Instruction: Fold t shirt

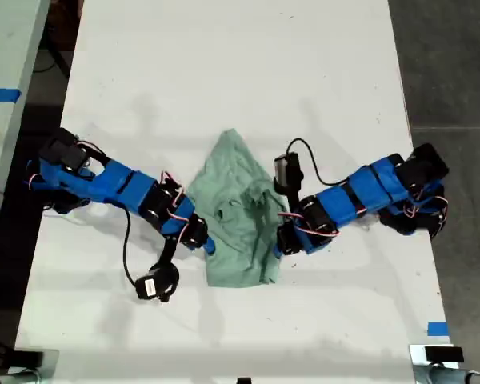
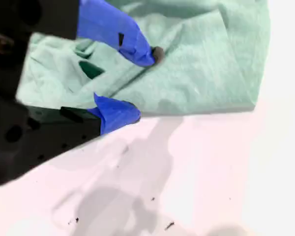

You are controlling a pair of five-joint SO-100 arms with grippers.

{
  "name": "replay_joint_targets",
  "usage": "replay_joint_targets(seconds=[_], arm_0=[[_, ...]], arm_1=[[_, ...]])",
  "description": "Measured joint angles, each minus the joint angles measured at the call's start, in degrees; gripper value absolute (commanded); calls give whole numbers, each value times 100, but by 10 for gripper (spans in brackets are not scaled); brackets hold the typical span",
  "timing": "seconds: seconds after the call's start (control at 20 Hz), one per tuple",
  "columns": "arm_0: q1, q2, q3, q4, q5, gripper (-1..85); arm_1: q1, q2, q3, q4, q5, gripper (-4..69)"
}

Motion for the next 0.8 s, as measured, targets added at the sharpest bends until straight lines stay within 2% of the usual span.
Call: replay_joint_targets(seconds=[0.1, 0.25, 0.45, 0.5, 0.55, 0.6, 0.7, 0.75, 0.8], arm_0=[[123, -281, -44, 0, -88, 195], [70, -826, -44, -369, -18, 189], [9, -1134, -44, -1020, 316, 167], [-18, -1151, -44, -1107, 369, 147], [-35, -1195, -53, -1187, 404, 40], [-53, -1213, -123, -1248, 457, -3], [-53, -1266, -211, -1371, 606, -3], [-53, -1327, -246, -1424, 659, -3], [-53, -1389, -264, -1450, 738, -3]], arm_1=[[-132, -290, -158, 35, 132, 296], [-123, -668, -167, 9, 149, 296], [-18, -1151, -299, -466, -158, 287], [-9, -1301, -466, -483, -185, 285], [-9, -1468, -677, -527, -220, 284], [-9, -1573, -800, -545, -246, 281], [-9, -1723, -861, -668, -264, 268], [-9, -1767, -870, -703, -272, 168], [-9, -1819, -870, -809, -272, 1]])
